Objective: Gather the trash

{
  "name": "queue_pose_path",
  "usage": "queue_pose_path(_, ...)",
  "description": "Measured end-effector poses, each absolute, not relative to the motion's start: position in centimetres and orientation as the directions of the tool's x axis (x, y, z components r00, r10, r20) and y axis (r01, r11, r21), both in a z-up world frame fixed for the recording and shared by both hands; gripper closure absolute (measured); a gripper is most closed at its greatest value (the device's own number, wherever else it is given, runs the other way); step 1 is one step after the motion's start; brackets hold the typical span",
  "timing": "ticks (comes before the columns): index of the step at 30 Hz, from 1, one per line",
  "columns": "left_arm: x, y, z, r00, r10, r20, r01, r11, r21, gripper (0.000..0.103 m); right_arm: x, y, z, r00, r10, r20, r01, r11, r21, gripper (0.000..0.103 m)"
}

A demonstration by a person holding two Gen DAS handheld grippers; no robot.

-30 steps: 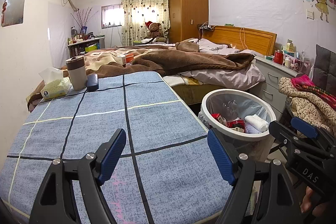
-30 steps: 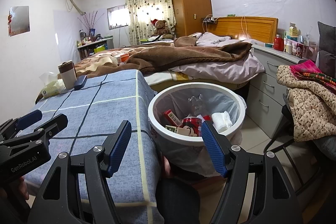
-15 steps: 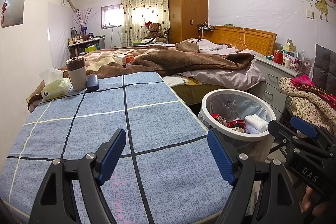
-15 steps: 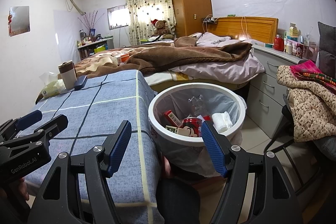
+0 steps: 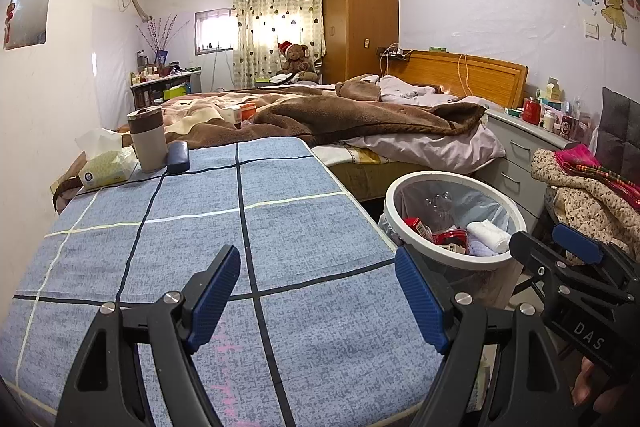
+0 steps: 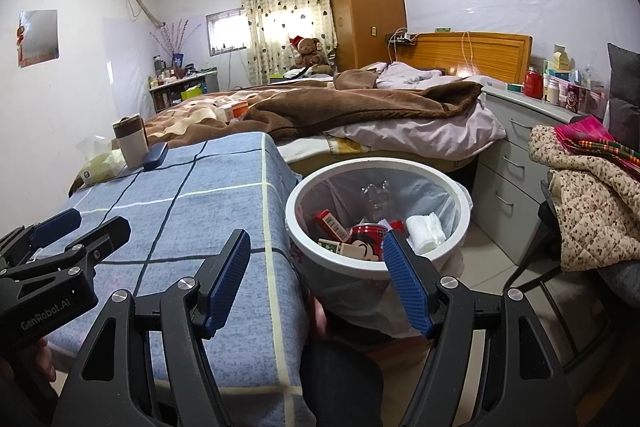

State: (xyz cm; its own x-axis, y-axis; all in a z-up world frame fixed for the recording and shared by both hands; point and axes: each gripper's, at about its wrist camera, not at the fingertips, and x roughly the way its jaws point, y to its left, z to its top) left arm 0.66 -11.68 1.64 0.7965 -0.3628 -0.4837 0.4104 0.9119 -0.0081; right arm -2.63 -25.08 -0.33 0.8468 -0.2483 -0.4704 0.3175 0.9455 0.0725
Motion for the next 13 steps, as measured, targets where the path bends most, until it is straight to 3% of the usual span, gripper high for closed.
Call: queue_pose_path(13, 0.51, -11.77, 1.71, 0.798, -0.356, -0.487, 0.406, 0.914, -0.003, 0.022, -2.53, -24.96, -0.25, 0.847, -0.247, -0.470, 0.314, 0.947, 0.070, 0.033)
